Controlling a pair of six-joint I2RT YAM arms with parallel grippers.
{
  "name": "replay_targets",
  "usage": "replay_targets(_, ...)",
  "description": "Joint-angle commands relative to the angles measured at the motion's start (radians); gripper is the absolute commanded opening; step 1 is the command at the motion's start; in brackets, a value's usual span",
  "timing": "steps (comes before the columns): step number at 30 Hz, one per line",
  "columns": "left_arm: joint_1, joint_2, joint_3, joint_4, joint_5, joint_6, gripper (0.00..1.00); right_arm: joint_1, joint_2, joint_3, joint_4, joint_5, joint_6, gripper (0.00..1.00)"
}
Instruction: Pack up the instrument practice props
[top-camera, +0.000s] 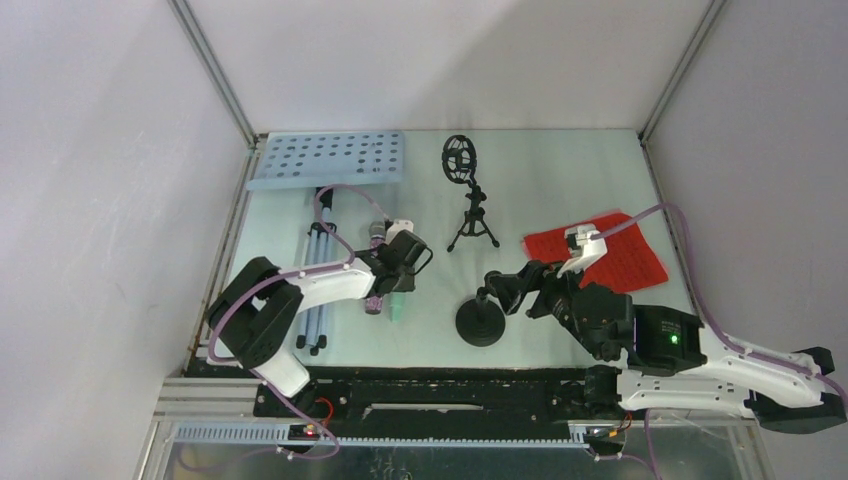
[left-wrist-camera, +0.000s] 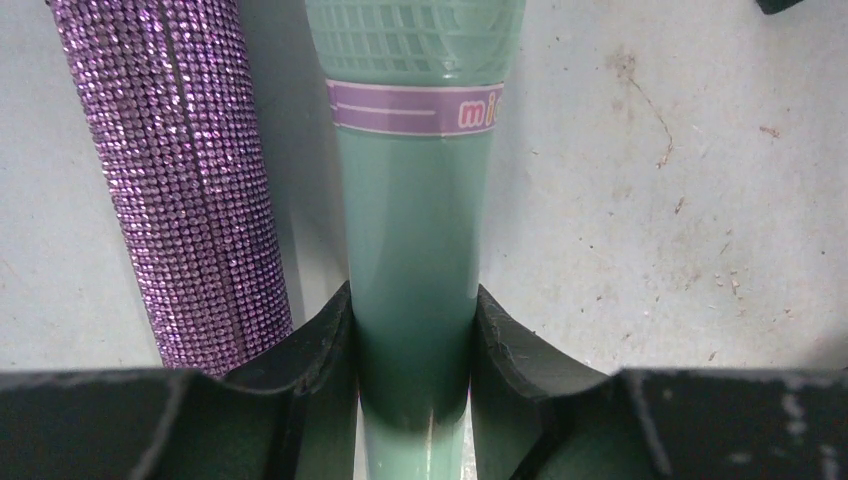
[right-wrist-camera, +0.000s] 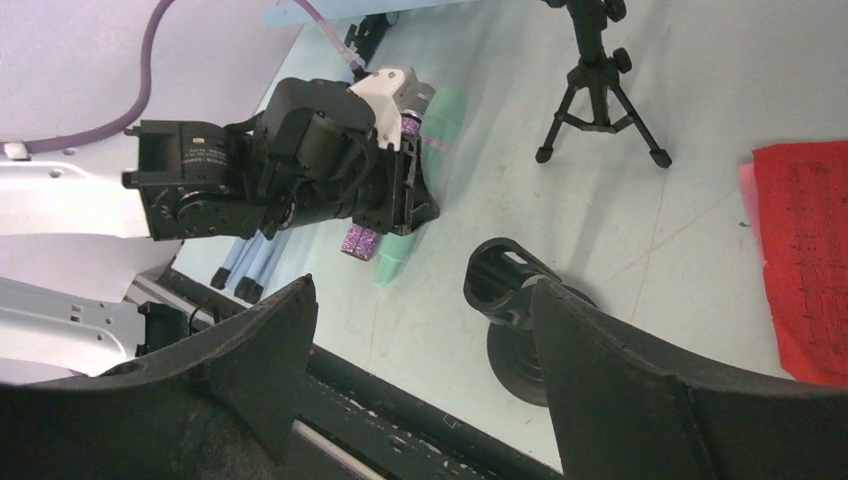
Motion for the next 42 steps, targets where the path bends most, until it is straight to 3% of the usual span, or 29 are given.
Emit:
replay_targets(1, 0.014, 0.009, 0.066, 0.001, -0.028, -0.025, 0.09, 0.012, -0.002, -0.024, -0.018, 0.026, 0.046, 0.85)
replay_targets(11, 0.022, 0.039, 0.061, -0.007, -0.022, -0.050, 0.39, 0.012, -0.023, -0.043, -0.007, 0.024, 0.042, 0.85)
replay_targets(20, 0.024, 0.023, 0.075, -0.035, -0.020, -0.057, 0.57, 0.012, -0.053, -0.051, -0.016, 0.031, 0.051, 0.85)
replay_targets(32, 0.024, -0.174, 0.116, -0.097, -0.016, -0.020, 0.70, 0.012, -0.126, -0.055, -0.046, 0.025, 0.013, 0.86)
replay_targets(36, 0.024, -0.263, 0.118, -0.102, 0.000, -0.011, 0.76, 0.012, -0.149, -0.056, -0.003, -0.066, -0.036, 0.87)
replay_targets(42, 0.025, -0.408, 0.105, -0.103, 0.036, -0.010, 0.78, 0.030, -0.093, -0.116, 0.085, -0.151, -0.044, 0.87)
